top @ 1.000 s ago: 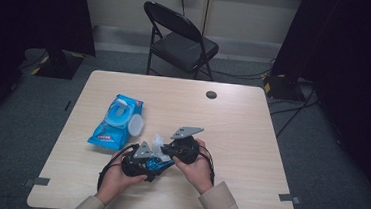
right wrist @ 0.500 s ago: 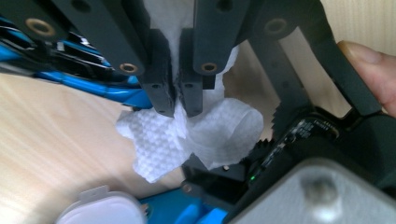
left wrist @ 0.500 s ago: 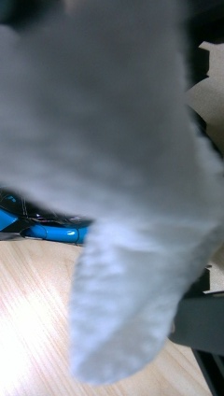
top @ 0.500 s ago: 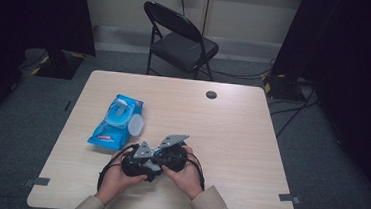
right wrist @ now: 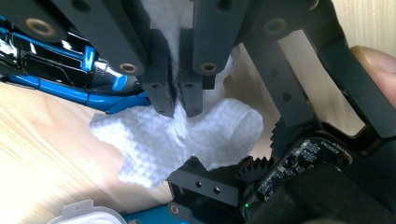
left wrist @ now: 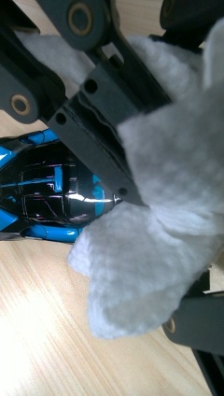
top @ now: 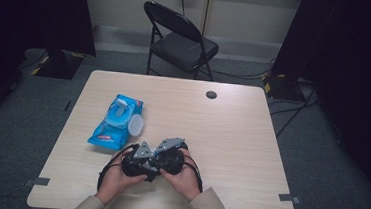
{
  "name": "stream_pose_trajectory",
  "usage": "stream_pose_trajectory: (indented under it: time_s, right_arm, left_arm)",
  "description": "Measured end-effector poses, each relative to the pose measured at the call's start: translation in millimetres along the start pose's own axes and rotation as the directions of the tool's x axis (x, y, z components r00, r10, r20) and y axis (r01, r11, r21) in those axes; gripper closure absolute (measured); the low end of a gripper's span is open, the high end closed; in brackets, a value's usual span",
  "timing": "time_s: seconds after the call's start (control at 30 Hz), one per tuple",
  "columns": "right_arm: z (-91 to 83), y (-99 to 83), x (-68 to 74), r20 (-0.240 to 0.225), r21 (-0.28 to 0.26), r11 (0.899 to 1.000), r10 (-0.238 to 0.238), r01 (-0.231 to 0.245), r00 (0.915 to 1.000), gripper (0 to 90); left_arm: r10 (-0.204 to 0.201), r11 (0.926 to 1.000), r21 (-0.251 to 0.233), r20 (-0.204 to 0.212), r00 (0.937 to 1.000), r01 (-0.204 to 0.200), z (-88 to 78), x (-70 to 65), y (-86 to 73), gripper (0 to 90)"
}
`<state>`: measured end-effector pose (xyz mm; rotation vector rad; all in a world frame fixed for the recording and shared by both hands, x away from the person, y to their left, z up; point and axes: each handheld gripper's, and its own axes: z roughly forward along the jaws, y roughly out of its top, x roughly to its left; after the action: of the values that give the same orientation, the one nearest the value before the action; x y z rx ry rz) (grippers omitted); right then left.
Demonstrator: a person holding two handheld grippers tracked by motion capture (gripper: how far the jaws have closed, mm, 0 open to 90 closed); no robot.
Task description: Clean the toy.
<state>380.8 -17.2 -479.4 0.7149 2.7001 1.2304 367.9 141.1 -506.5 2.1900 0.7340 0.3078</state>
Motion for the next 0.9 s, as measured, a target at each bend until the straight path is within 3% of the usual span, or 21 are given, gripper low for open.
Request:
stream_pose_trajectory:
  time_s: [0.47,0.57,0.9]
  right_arm:
    - [-8.5,4.3,-24.3,0.066,-0.028,0.998,0.063,-0.061,0.9958,86.5]
    - [-9.6,4.1,-28.8,0.059,-0.033,0.996,0.080,-0.079,0.9950,86.5]
    - [-11.1,5.6,-30.5,0.059,-0.025,0.997,0.074,-0.073,0.9955,86.6]
  left_arm:
    - [0.005,1.0000,0.008,0.000,1.0000,-0.005,-0.5,0.2,0.1,25.4]
    - [0.003,1.0000,0.007,0.001,1.0000,-0.003,-0.5,0.1,0.1,25.4]
    - [0.001,1.0000,0.007,0.002,1.0000,-0.001,-0.4,-0.1,0.0,25.4]
